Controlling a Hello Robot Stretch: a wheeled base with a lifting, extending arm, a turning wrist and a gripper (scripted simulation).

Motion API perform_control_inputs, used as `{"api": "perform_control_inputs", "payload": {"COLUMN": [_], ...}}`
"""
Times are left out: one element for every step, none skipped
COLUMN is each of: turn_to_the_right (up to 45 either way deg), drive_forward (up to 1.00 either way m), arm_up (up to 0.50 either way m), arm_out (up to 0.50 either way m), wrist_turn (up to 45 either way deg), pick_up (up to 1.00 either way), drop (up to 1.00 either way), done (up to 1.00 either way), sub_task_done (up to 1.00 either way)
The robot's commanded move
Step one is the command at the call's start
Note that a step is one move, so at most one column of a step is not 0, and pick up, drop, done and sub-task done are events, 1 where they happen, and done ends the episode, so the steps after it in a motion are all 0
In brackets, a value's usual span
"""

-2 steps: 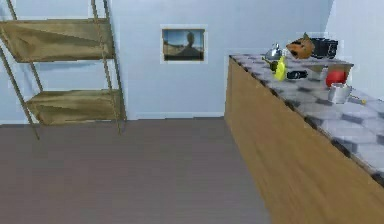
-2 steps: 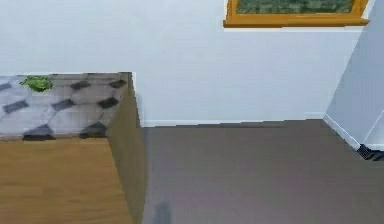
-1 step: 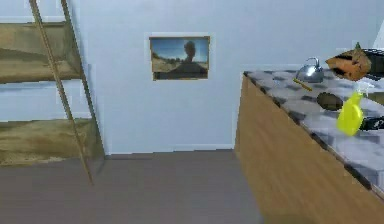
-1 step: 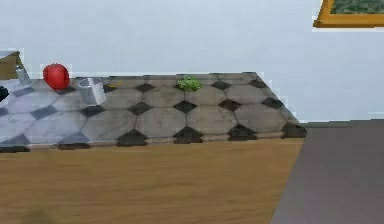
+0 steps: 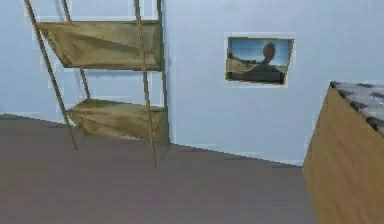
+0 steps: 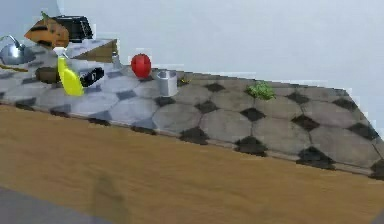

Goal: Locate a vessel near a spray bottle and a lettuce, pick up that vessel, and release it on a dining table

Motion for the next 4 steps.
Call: {"api": "perform_control_inputs", "payload": {"turn_to_the_right": [45.0, 45.0, 45.0, 27.0], "drive_forward": [0.00, 0.00, 0.00, 0.00], "arm_up": [0.00, 0.00, 0.00, 0.00], "arm_out": [0.00, 0.00, 0.00, 0.00], "wrist_turn": [0.0, 0.0, 0.0, 0.0], "pick_up": [0.00, 0.00, 0.00, 0.00], "drop": [0.00, 0.00, 0.00, 0.00], "done": [0.00, 0.00, 0.00, 0.00], "sub_task_done": [0.00, 0.00, 0.00, 0.00]}}
